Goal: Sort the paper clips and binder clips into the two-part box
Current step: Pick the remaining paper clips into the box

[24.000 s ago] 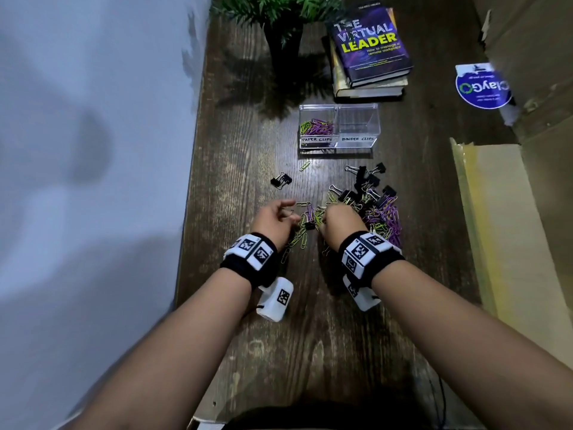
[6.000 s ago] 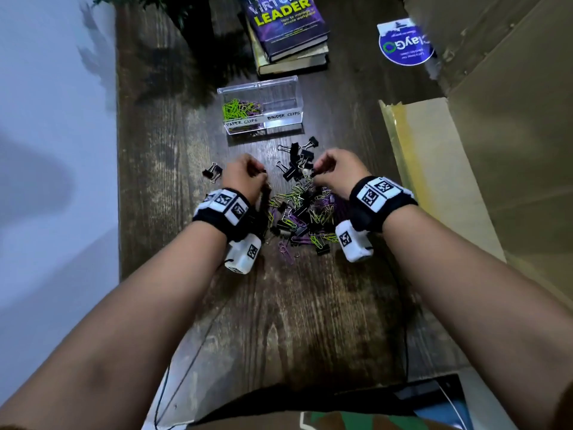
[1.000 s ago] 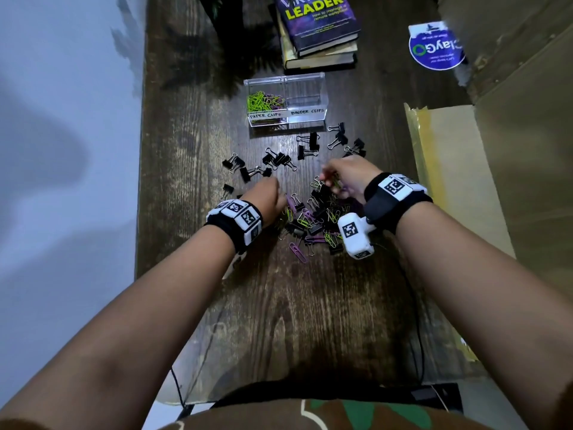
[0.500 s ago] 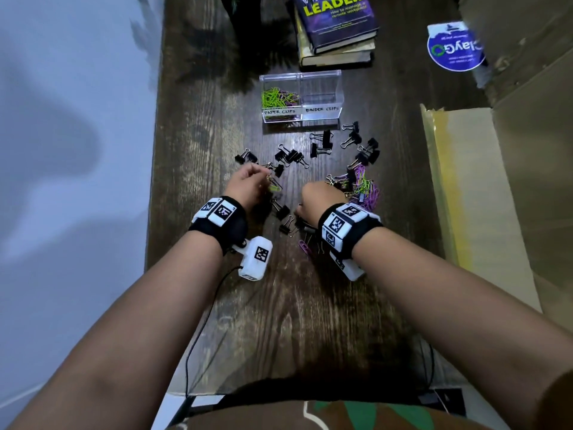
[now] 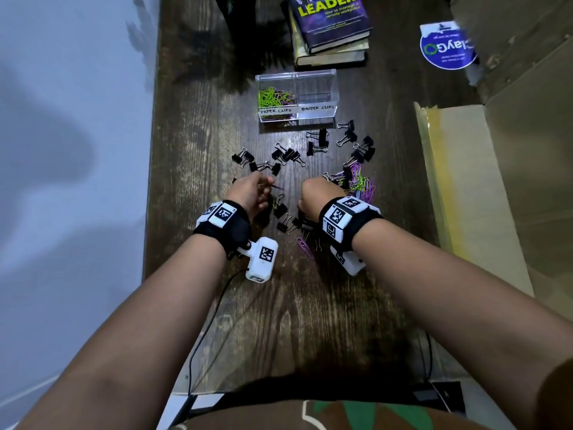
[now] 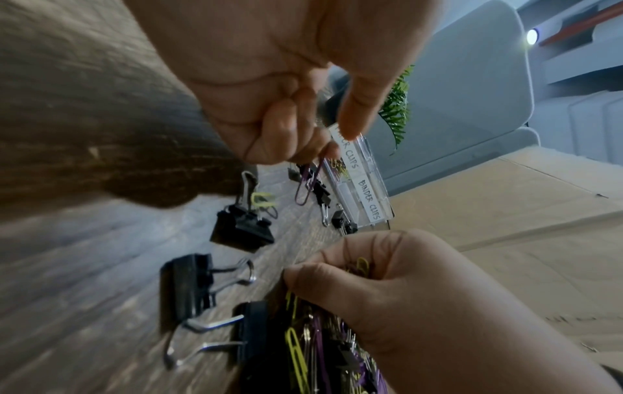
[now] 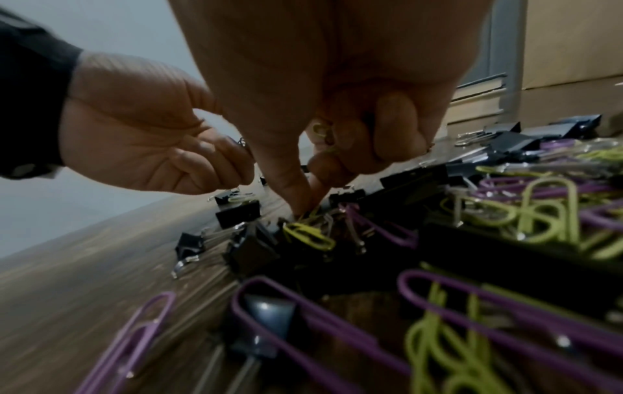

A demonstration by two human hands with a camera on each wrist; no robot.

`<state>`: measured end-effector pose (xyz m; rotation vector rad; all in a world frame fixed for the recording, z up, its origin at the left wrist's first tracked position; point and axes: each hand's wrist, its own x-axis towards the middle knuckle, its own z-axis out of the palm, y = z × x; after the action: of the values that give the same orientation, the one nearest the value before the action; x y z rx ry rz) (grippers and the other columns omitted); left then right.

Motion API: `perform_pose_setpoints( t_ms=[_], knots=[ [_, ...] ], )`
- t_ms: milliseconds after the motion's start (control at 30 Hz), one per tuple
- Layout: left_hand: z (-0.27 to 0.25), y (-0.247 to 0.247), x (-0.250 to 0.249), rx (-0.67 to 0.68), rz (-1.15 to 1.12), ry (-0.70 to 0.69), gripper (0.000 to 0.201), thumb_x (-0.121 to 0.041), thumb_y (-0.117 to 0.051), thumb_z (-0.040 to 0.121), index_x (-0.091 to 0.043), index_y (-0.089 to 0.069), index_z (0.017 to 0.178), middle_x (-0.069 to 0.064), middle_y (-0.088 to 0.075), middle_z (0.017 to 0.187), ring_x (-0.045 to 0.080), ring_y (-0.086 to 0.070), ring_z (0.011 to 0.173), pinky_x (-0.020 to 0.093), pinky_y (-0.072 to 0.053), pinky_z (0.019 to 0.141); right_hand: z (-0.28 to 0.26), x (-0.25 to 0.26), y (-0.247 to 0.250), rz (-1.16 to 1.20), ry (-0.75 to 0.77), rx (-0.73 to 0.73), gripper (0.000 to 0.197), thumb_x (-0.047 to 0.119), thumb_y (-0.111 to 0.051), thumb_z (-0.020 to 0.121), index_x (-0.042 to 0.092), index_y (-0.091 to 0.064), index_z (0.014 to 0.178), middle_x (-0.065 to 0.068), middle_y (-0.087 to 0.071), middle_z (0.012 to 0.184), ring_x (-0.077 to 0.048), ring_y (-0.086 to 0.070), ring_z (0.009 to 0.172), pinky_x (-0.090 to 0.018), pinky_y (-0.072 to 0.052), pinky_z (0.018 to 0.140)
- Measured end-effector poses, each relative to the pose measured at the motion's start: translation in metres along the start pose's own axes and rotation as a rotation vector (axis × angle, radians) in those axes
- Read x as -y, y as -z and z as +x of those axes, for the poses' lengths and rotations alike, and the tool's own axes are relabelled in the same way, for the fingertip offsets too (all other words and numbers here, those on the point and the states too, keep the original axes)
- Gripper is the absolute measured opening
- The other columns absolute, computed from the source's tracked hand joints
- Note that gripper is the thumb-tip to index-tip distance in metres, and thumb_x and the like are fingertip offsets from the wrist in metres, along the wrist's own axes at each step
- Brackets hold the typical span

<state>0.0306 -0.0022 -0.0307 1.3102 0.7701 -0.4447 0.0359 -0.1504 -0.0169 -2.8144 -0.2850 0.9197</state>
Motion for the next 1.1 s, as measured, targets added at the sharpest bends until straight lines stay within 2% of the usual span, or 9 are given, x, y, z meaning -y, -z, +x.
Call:
perform_pose_setpoints(
  t_ms=[67, 133, 333, 467, 533, 767, 900, 1000, 1100],
  knots=[
    [0.001, 0.002, 0.003, -0.008, 0.112, -0.037, 0.025, -0.02, -0.064, 0.085, -0.018, -0.055, 0.062, -0.004, -0.049, 0.048, 0.006, -0.041, 0.035, 0.014, -0.034, 0.04, 0.0, 0.001, -0.002, -0.001, -0.001, 0.004, 0.021, 0.014, -0.052, 0.091, 0.001, -0.061, 0.104, -0.018, -0.063, 0.109, -0.035, -0.063, 0.098, -0.038, -0.051, 0.08],
    [0.003, 0.002, 0.006, 0.029, 0.145, -0.068, 0.03, -0.015, -0.066, 0.085, -0.018, -0.051, 0.059, -0.007, -0.045, 0.04, 0.007, -0.038, 0.032, 0.014, -0.032, 0.037, 0.001, 0.001, -0.003, 0.012, 0.002, 0.023, 0.021, 0.017, -0.051, 0.092, 0.0, -0.061, 0.101, -0.018, -0.063, 0.106, -0.034, -0.062, 0.094, -0.037, -0.05, 0.078],
    [0.003, -0.002, 0.001, 0.037, 0.047, -0.015, 0.033, -0.001, -0.031, 0.09, -0.012, -0.037, 0.06, -0.007, -0.031, 0.032, 0.006, -0.023, 0.026, 0.006, -0.018, 0.034, -0.005, -0.013, -0.003, 0.051, 0.03, -0.017, 0.027, 0.029, -0.055, 0.091, 0.004, -0.06, 0.1, -0.014, -0.061, 0.1, -0.032, -0.062, 0.09, -0.037, -0.054, 0.078],
    [0.001, -0.001, -0.001, 0.044, -0.08, 0.02, 0.022, -0.006, -0.024, 0.089, -0.011, -0.046, 0.087, -0.004, -0.034, 0.036, 0.007, -0.021, 0.027, 0.009, -0.015, 0.035, -0.011, -0.015, -0.011, -0.006, 0.051, -0.052, 0.023, 0.026, -0.057, 0.091, 0.003, -0.061, 0.094, -0.014, -0.061, 0.095, -0.031, -0.062, 0.082, -0.033, -0.049, 0.068],
    [0.002, 0.001, 0.0, 0.031, -0.099, 0.0, 0.028, -0.005, -0.023, 0.087, -0.007, -0.048, 0.099, -0.002, -0.041, 0.039, 0.008, -0.024, 0.028, 0.011, -0.018, 0.034, -0.011, -0.013, -0.013, -0.003, 0.045, -0.042, 0.023, 0.025, -0.056, 0.091, 0.003, -0.062, 0.094, -0.016, -0.062, 0.098, -0.033, -0.064, 0.086, -0.035, -0.051, 0.071],
    [0.0, 0.0, -0.004, 0.069, -0.148, -0.014, 0.035, -0.002, -0.015, 0.085, -0.001, -0.036, 0.114, 0.003, -0.047, 0.039, 0.007, -0.027, 0.027, 0.01, -0.02, 0.031, -0.01, -0.011, -0.01, 0.052, 0.015, -0.039, 0.022, 0.025, -0.051, 0.091, 0.005, -0.054, 0.081, -0.011, -0.054, 0.08, -0.027, -0.054, 0.07, -0.033, -0.048, 0.065],
    [-0.001, 0.004, -0.006, 0.117, -0.162, 0.013, 0.033, -0.006, -0.017, 0.088, 0.0, -0.047, 0.101, 0.002, -0.043, 0.039, 0.008, -0.026, 0.03, 0.012, -0.019, 0.033, -0.008, -0.024, -0.001, 0.53, -0.055, -0.08, 0.017, 0.02, -0.056, 0.084, 0.013, -0.048, 0.07, -0.003, -0.052, 0.069, -0.016, -0.046, 0.058, -0.025, -0.044, 0.052],
    [-0.003, 0.004, -0.007, 0.166, -0.172, 0.06, 0.03, -0.011, -0.019, 0.09, -0.004, -0.048, 0.086, -0.002, -0.035, 0.037, 0.008, -0.023, 0.028, 0.01, -0.016, 0.033, -0.011, -0.036, 0.006, 1.033, -0.148, -0.108, 0.029, 0.01, -0.062, 0.079, 0.018, -0.043, 0.058, -0.012, -0.066, 0.074, -0.014, -0.05, 0.049, -0.021, -0.04, 0.046],
    [-0.006, 0.001, -0.005, 0.133, -0.094, 0.05, 0.026, -0.011, -0.023, 0.091, -0.007, -0.047, 0.082, -0.002, -0.033, 0.035, 0.01, -0.024, 0.028, 0.012, -0.017, 0.036, -0.018, -0.046, 0.01, 1.404, -0.172, -0.107, 0.029, 0.0, -0.059, 0.081, 0.015, -0.046, 0.06, -0.014, -0.066, 0.07, -0.013, -0.045, 0.046, -0.022, -0.03, 0.044]
  ],
)
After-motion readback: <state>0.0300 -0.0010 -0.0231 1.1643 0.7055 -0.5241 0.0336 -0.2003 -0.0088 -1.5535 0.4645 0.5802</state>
